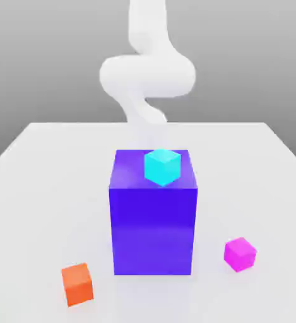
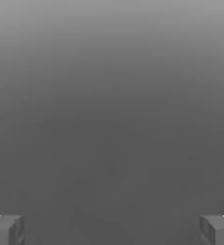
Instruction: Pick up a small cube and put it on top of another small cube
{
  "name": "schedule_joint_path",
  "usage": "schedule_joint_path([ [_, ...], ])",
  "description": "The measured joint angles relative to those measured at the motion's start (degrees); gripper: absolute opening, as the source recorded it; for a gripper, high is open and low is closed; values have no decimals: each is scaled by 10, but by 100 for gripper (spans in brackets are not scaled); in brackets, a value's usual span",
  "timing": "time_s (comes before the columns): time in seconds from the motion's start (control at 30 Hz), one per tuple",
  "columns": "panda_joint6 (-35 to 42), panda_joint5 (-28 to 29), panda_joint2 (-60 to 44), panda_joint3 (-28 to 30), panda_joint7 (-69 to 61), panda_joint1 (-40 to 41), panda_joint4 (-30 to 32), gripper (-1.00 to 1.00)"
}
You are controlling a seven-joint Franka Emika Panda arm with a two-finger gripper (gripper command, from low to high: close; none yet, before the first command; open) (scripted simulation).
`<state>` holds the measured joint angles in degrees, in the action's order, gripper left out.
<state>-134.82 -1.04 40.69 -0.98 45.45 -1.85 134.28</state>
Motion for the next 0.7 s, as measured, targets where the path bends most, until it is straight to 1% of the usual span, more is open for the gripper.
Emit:
schedule_joint_path([
  [0.23, -88, -24, -149, -40, -7, -50, 72, 0],
  [0.43, -161, -27, -273, -83, 0, -87, 132, 0],
  [0.57, -211, -10, -357, -112, 18, -109, 172, 0],
  [0.7, -260, 37, -442, -124, 57, -143, 212, 0],
])
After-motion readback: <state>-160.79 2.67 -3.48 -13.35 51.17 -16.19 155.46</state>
